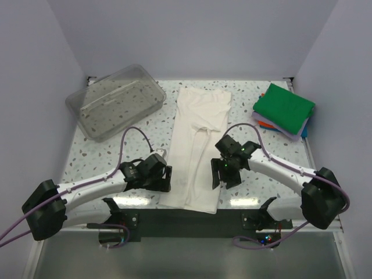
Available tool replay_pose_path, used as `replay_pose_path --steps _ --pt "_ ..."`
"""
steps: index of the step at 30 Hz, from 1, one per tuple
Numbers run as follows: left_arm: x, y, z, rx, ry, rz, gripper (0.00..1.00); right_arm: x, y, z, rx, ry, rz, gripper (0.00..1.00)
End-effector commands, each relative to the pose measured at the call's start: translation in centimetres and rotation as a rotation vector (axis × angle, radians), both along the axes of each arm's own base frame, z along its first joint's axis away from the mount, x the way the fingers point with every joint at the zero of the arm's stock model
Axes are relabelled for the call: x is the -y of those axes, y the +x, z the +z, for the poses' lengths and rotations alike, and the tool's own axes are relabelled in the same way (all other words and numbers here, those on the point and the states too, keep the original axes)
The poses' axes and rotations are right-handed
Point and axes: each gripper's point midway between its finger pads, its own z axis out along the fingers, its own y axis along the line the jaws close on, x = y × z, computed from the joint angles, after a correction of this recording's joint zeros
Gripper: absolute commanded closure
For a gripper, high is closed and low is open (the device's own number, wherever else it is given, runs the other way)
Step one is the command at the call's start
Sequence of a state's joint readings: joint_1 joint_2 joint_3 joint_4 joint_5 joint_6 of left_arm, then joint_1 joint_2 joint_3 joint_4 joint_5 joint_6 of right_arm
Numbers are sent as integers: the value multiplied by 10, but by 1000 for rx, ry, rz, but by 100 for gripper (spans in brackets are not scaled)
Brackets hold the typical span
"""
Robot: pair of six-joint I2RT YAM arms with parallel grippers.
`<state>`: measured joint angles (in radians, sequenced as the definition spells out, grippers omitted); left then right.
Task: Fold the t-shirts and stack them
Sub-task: Fold the tshirt
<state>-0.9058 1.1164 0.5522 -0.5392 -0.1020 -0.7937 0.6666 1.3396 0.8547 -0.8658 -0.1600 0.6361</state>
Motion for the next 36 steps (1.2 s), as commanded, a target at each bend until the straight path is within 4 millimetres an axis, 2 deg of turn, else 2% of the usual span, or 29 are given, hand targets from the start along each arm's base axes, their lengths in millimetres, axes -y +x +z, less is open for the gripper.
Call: replay_pose_path --steps 1,4,19,23,29,33,36 --pt "1 2 14 10 -13 17 17 -18 -25 -1 -34 81 -37 38" --pt "-1 -2 14 4 -17 24 18 -21 -40 -8 -57 101 -41 42" --pt "-5 -21 3 -64 -56 23 26 -30 -81 -34 -155 94 28 53" --pt "-6 -25 -1 -81 -56 27 27 -36 -88 -37 -169 93 56 55" --pt "-7 -30 -5 -101 -64 29 27 -32 -99 -47 -198 52 69 60" --pt "-6 -35 -8 -126 -74 25 31 -27 -102 -50 -199 33 61 66" --pt "-5 -36 -9 -132 -85 19 36 -25 -102 -49 -196 29 54 75"
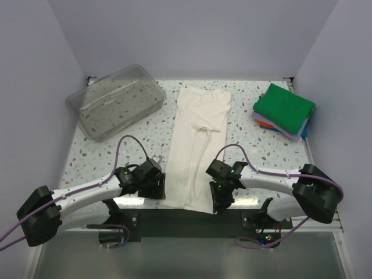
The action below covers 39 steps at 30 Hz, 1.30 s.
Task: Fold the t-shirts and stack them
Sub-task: Fold the tshirt
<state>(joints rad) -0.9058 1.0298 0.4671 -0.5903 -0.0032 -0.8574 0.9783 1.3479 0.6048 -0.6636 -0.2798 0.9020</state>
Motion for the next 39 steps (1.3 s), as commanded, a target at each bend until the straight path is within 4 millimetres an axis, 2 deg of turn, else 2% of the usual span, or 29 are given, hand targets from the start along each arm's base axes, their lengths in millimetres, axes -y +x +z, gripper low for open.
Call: replay_pose_path --steps 1,5,11,16,24,27,31,33,36,39 --pt "8 -3 2 -16 -50 3 37 1 -2 1 0 1 -22 78" --pt "8 -6 -3 -33 -48 -6 46 1 -2 1 1 -1 -20 82" --pt "12 -11 -4 -56 -70 -29 54 2 -2 1 -1 -5 -22 82" --pt "15 -20 -6 -88 -98 -43 55 3 -3 1 -3 -9 -24 83" --pt "12 -30 -12 -131 -111 -36 63 7 -5 1 -1 -18 -40 83" --pt "11 -31 -13 -135 -112 -32 71 7 -5 1 1 -16 -38 85" --pt "11 -32 -13 -138 -112 -30 93 6 -4 3 5 -13 -34 89" --pt "11 -32 -13 -138 -116 -31 100 7 -4 5 6 -18 -31 94" --pt "13 -33 -10 -141 -129 -33 100 9 -5 8 -2 -25 -22 100" --pt "17 -31 -4 -134 -148 -34 100 11 -7 13 0 -25 -21 100"
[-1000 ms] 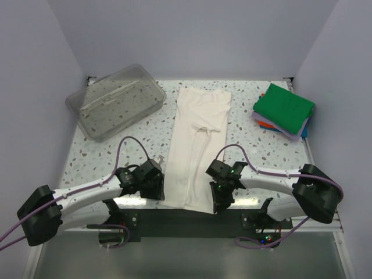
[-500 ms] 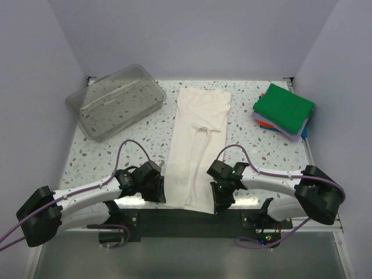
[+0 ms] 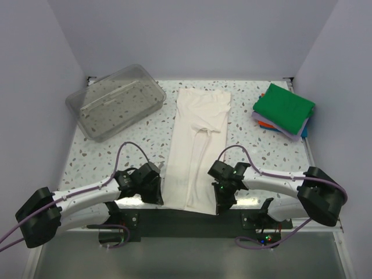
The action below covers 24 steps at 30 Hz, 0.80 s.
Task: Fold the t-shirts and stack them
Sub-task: Fold the tshirt
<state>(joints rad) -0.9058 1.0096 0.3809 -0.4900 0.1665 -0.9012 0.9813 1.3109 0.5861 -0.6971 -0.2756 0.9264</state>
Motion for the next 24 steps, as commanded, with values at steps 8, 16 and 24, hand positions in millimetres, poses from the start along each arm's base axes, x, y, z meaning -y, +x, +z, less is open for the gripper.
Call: replay_pose_path --steps 8,16,24 --pt "11 20 41 82 -27 21 100 1 10 48 73 4 -31 100" --pt "34 59 89 216 -62 51 100 2 39 78 213 -34 -79 100" --pt "41 98 98 279 -83 104 100 3 81 80 289 -65 -138 100"
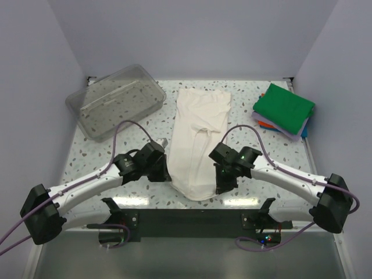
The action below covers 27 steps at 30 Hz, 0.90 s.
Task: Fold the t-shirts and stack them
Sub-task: Fold the tshirt
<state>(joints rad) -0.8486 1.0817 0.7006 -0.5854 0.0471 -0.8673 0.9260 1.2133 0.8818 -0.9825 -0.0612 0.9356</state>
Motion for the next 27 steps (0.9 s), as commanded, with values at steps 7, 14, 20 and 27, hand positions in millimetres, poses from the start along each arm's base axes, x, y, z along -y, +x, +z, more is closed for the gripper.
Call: replay_pose_path --steps 7,14,20,27 --pt "20 72 30 161 -108 55 100 11 73 8 126 -23 -95 100" --pt "27 110 28 204 -78 81 100 19 125 9 185 -84 -117 100" --pt "27 146 28 232 -74 92 100 25 170 10 218 -102 -138 100" --pt "29 189 25 258 -90 115 100 32 213 4 224 -129 -145 100"
